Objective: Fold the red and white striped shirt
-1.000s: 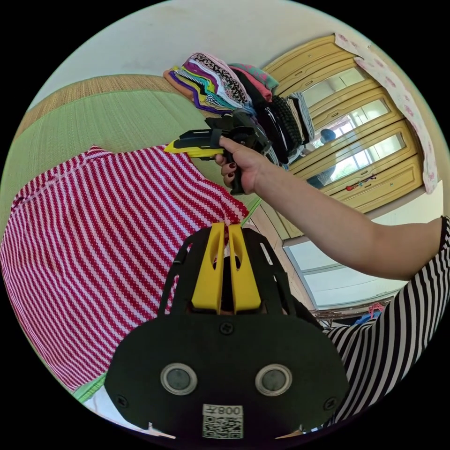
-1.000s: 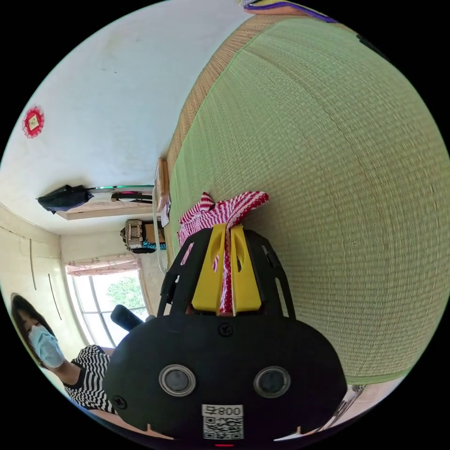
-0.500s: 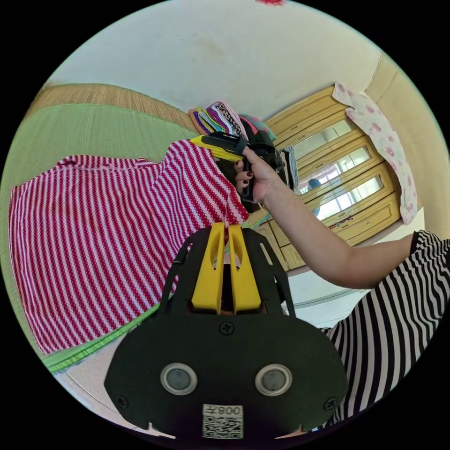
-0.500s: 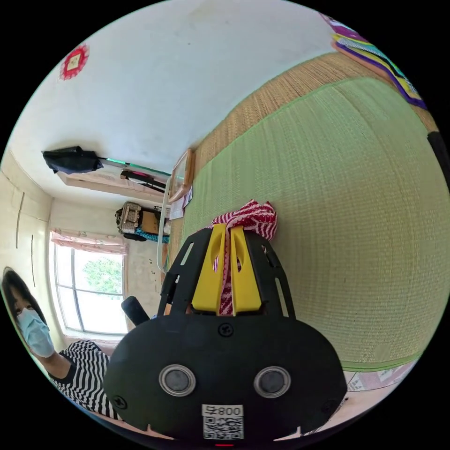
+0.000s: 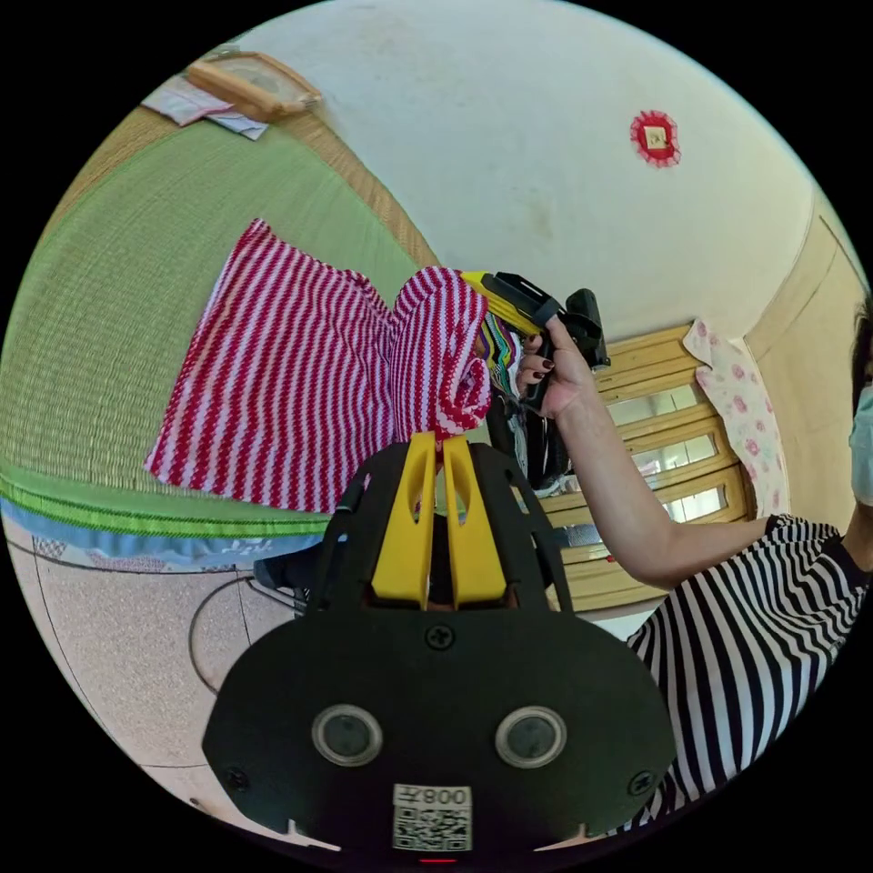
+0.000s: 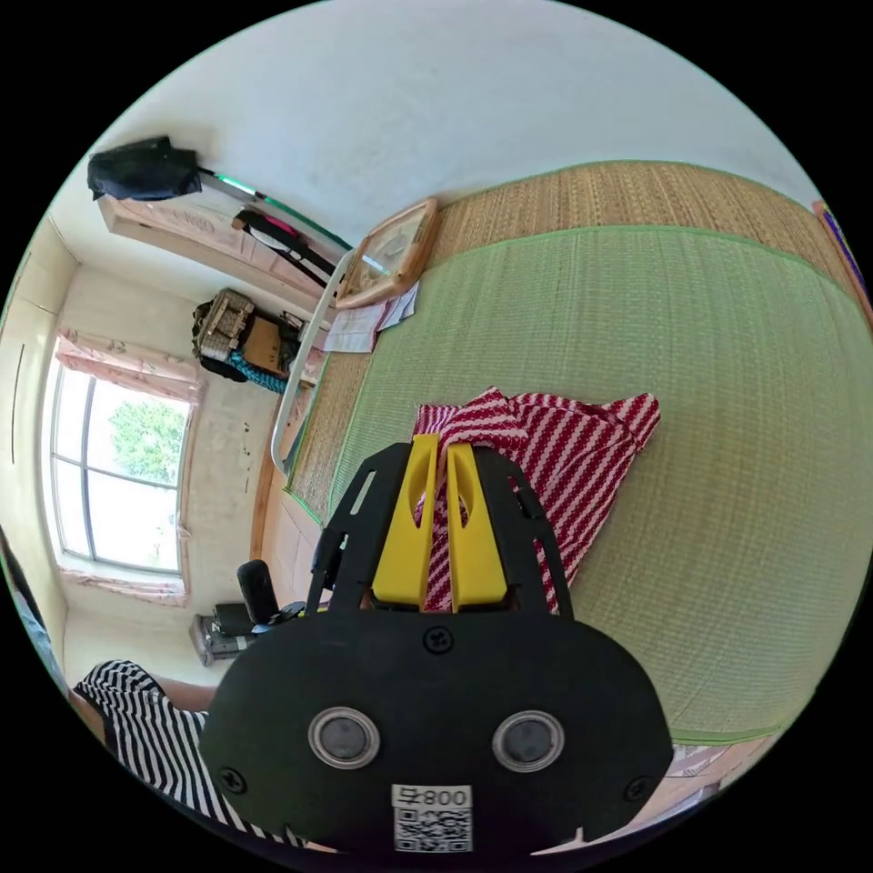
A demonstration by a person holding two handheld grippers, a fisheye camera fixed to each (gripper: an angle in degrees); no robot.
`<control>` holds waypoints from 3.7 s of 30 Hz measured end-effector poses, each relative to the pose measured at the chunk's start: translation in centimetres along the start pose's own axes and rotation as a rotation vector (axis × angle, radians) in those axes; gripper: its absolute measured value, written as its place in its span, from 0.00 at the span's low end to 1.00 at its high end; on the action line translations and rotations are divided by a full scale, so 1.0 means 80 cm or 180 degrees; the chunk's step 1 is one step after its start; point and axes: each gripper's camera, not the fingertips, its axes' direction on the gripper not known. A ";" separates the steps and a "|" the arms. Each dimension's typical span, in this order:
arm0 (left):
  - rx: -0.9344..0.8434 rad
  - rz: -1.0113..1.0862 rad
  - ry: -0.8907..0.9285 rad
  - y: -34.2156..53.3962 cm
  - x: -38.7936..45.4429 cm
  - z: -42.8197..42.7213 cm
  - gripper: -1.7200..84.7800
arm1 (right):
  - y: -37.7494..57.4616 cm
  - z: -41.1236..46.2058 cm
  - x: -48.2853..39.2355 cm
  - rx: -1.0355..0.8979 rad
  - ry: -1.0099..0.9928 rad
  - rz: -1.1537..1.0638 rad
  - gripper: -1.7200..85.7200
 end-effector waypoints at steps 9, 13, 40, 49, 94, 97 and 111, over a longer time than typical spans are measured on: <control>0.0327 -0.0562 0.0087 0.004 -0.072 -0.114 0.03 | -0.043 0.153 -0.069 -0.0474 0.0289 -0.0305 0.03; 0.0347 -0.0777 0.0031 0.001 -0.102 -0.152 0.03 | -0.060 0.221 -0.084 -0.0726 0.0377 -0.0362 0.03; 0.0561 -0.1365 0.0212 -0.018 -0.168 -0.320 0.03 | -0.126 0.440 -0.113 -0.1731 0.0926 -0.1264 0.05; 0.0526 -0.1174 0.0061 -0.032 -0.137 -0.348 0.03 | -0.115 0.408 -0.057 -0.1456 0.0618 -0.1031 0.05; 0.0007 0.0040 -0.1445 -0.175 0.050 -0.234 0.08 | 0.142 0.346 0.122 -0.1803 0.0228 -0.0714 0.02; -0.0225 0.0198 -0.1391 -0.214 0.055 -0.185 0.09 | 0.145 0.342 0.129 -0.1819 0.0205 -0.0714 0.02; -0.0569 0.0292 -0.2181 -0.292 0.056 -0.064 0.02 | 0.163 0.319 0.158 -0.1798 0.0098 -0.0740 0.02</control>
